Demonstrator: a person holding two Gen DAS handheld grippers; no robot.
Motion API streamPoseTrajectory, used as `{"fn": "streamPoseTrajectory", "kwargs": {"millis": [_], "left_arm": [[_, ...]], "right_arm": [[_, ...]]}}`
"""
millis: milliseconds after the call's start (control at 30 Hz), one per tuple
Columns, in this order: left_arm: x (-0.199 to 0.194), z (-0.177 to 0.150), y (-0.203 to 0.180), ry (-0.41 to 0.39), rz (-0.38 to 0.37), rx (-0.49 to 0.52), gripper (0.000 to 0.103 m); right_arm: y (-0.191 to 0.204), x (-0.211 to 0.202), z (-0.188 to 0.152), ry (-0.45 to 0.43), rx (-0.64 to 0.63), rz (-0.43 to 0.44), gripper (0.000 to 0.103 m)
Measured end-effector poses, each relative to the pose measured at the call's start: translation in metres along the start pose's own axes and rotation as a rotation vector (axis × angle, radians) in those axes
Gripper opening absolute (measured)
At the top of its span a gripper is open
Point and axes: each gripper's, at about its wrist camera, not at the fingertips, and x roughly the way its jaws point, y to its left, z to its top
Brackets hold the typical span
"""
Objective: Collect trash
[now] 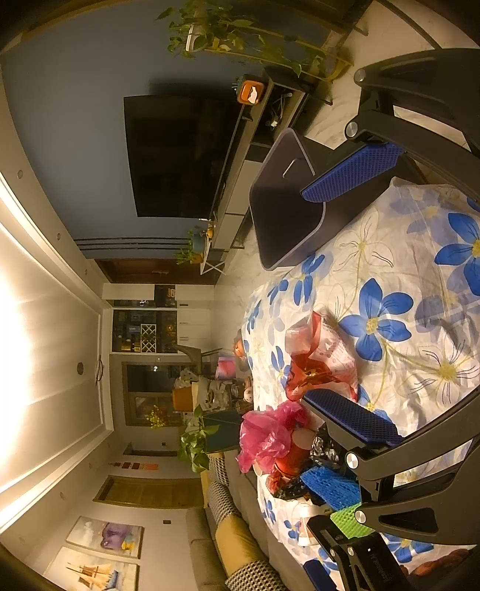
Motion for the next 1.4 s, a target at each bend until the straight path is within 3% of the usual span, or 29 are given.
{"fn": "streamPoseTrajectory", "kwargs": {"millis": [333, 700, 1000, 1133, 1333, 1400], "left_arm": [[0.006, -0.002, 0.004, -0.009, -0.004, -0.011, 0.093], [0.027, -0.013, 0.046, -0.023, 0.089, -0.047, 0.093], [0.038, -0.021, 0.074, -0.026, 0.100, -0.085, 0.093], [0.037, -0.031, 0.082, -0.022, 0.129, -0.070, 0.093], [0.040, -0.050, 0.106, 0.036, 0.157, -0.102, 0.093], [0.041, -0.055, 0.111, 0.053, 0.149, -0.114, 0.093]], "right_arm": [[0.006, 0.021, -0.009, 0.013, -0.005, 0.008, 0.098], [0.041, 0.066, -0.024, 0.043, -0.058, 0.088, 0.089], [0.070, 0.123, -0.040, 0.110, -0.091, 0.131, 0.068], [0.076, 0.139, -0.046, 0.158, -0.100, 0.155, 0.052], [0.082, 0.148, -0.054, 0.203, -0.120, 0.187, 0.017], [0.085, 0.148, -0.056, 0.200, -0.127, 0.190, 0.013]]}}
